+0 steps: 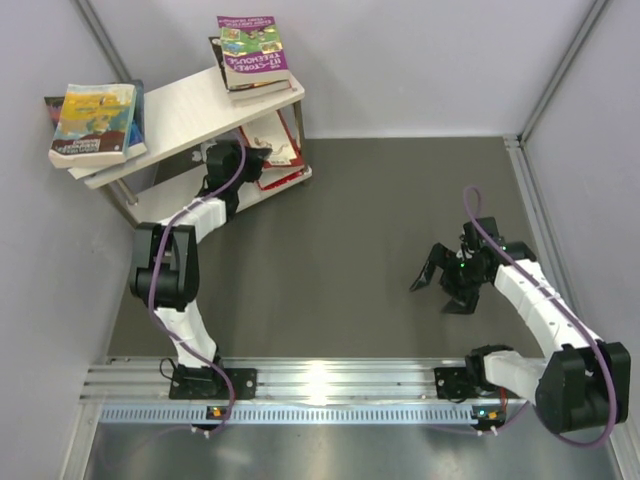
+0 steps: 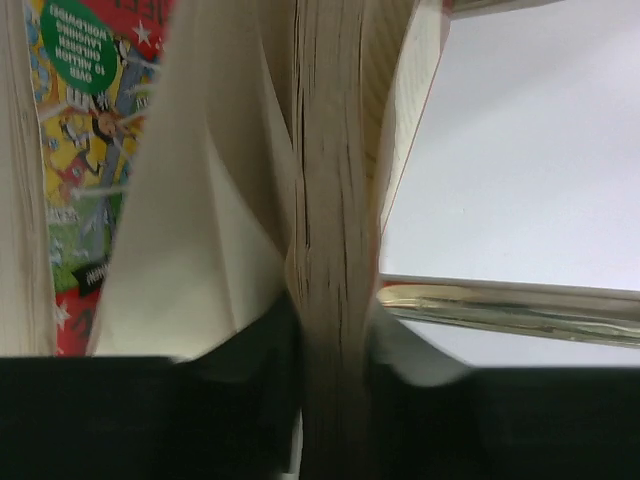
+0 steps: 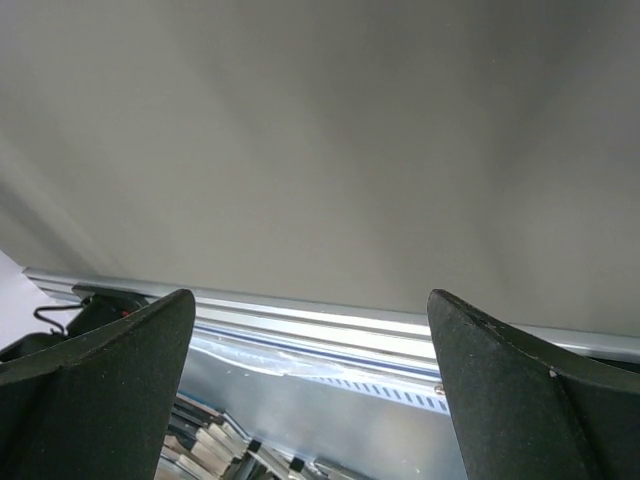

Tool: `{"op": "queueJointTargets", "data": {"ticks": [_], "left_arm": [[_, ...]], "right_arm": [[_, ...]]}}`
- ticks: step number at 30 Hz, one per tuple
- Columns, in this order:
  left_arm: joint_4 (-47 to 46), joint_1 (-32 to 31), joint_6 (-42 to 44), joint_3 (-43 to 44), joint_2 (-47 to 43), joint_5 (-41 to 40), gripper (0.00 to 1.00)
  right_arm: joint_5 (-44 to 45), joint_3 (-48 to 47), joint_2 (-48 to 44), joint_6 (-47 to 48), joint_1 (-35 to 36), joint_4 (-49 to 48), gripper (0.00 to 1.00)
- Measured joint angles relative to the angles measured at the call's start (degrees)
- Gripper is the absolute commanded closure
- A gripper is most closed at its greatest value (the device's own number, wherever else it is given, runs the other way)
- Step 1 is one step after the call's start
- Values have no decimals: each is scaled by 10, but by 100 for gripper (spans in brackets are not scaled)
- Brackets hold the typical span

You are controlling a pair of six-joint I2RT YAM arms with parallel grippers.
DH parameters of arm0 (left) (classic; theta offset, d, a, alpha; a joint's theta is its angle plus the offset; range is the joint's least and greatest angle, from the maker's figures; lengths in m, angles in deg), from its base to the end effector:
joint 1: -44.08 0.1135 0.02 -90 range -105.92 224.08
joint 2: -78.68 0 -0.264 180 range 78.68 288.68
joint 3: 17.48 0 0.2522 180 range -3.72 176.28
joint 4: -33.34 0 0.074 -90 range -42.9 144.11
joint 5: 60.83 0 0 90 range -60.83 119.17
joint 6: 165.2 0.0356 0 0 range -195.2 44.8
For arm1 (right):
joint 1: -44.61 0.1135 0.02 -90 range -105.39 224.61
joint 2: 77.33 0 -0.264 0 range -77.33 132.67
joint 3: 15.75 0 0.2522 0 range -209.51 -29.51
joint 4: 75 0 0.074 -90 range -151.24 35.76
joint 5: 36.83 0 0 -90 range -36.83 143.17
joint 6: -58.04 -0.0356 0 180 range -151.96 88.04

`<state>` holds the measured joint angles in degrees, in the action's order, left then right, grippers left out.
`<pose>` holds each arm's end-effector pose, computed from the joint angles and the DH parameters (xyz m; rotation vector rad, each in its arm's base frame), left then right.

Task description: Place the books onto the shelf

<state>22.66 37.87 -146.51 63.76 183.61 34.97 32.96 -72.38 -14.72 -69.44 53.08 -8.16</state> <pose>0.4227 -0.0496 0.2426 -0.9699 1.6636 -1.0340 0.1773 0.0388 0.2190 0.6582 2.8593 0.6542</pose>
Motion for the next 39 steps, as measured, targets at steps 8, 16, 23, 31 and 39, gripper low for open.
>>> {"op": "queueJointTargets", "data": {"ticks": [8, 16, 23, 31, 39], "left_arm": [[43, 18, 7, 79, 45, 38, 4], [65, 19, 2, 73, 34, 67, 1], [160, 9, -9, 0, -76, 27, 1], [269, 20, 8, -7, -163, -34, 1], [349, 21, 25, -14, -199, -52, 1]], "right_arm": [[0, 0, 23, 3, 0, -5, 0], [-2, 0, 44, 2, 0, -22, 1], [-5, 0, 46, -2, 1, -43, 1], [-7, 0, 46, -7, 13, -51, 1], [-36, -3, 50, -24, 35, -94, 10]]}}
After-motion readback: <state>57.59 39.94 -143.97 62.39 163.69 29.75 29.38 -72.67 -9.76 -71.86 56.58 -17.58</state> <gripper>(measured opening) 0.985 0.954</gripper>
